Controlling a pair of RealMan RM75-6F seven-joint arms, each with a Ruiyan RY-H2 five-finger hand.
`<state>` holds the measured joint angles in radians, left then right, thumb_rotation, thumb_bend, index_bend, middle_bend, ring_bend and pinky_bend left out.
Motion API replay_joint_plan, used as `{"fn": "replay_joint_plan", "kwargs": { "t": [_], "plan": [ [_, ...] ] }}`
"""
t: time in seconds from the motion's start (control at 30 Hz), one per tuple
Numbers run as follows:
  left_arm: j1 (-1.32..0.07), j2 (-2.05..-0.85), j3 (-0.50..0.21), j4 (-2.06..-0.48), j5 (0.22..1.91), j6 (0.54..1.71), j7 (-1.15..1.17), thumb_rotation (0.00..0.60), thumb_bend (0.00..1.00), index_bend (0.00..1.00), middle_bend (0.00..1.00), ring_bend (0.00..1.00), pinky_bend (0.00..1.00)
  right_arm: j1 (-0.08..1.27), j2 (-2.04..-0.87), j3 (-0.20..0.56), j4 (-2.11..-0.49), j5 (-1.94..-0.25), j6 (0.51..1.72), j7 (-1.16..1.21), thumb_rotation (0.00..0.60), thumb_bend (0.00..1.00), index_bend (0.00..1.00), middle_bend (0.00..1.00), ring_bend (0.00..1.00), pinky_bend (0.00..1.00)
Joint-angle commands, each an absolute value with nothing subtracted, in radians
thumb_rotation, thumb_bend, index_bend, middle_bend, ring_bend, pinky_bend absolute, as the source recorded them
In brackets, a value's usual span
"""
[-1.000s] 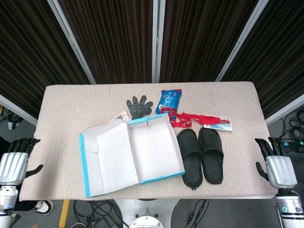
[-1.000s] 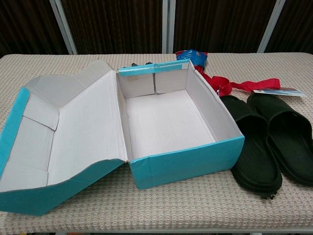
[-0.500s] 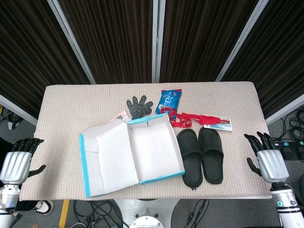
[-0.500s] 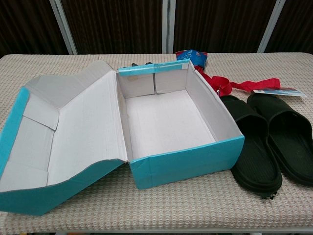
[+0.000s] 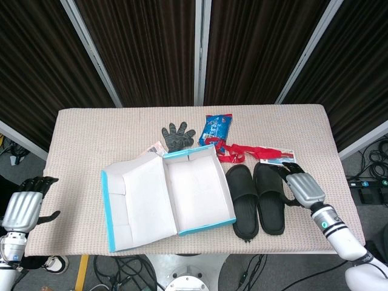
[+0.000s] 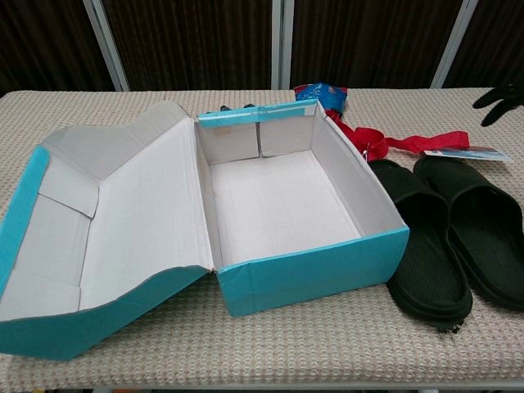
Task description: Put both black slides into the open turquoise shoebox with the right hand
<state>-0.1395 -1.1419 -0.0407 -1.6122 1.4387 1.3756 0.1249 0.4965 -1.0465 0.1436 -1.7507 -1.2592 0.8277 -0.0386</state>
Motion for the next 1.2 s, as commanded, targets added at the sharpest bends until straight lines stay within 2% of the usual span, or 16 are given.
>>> {"fn": "replay_joint_plan", "kwargs": {
  "t": [0.03,0.2,0.3,0.43,0.67,0.8,1.0,1.2],
  "plan": [
    [-0.141,-1.126,-0.034,-1.620,1.434,1.359,0.091,0.600,0.14,0.20,0.21,0.15,0.19,0.575,-1.062,0.168,-1.787,-1.141,0.765,-0.151,0.600,0.25,0.09,0.17,0.00,0.00],
    [-0.144,-1.119,-0.032,-1.604,1.435,1.351,0.051,0.600,0.14,0.20,0.21,0.15,0.19,0.660,-1.087,0.160,-1.817,-0.967,0.771,-0.333,0.600,0.19,0.09,0.18,0.00,0.00],
    [-0.144,-1.114,-0.032,-1.597,1.442,1.353,0.026,0.600,0.14,0.20,0.21,0.15,0.19,0.722,-1.097,0.130,-1.833,-0.850,0.769,-0.455,0.600,0.12,0.09,0.17,0.00,0.00],
    [-0.147,-1.103,-0.030,-1.595,1.442,1.342,-0.018,0.600,0.14,0.20,0.21,0.15,0.19,0.810,-1.117,0.088,-1.852,-0.670,0.777,-0.575,0.600,0.08,0.07,0.14,0.00,0.00],
    [-0.153,-1.084,-0.024,-1.584,1.441,1.318,-0.080,0.600,0.14,0.20,0.21,0.15,0.19,0.935,-1.189,0.047,-1.852,-0.461,0.827,-0.690,0.600,0.07,0.06,0.13,0.00,0.00],
    [-0.153,-1.078,-0.022,-1.574,1.444,1.314,-0.106,0.600,0.14,0.20,0.21,0.15,0.19,1.019,-1.223,0.020,-1.844,-0.326,0.831,-0.754,0.600,0.07,0.01,0.10,0.00,0.00],
    [-0.150,-1.069,-0.017,-1.565,1.447,1.312,-0.143,0.600,0.14,0.20,0.21,0.15,0.19,1.096,-1.288,-0.001,-1.816,-0.226,0.897,-0.819,0.600,0.07,0.00,0.09,0.00,0.00],
    [-0.161,-1.043,-0.019,-1.579,1.447,1.292,-0.195,0.600,0.14,0.20,0.21,0.15,0.19,1.157,-1.335,-0.006,-1.763,-0.116,0.894,-0.857,0.600,0.07,0.00,0.07,0.00,0.00]
  ]
}}
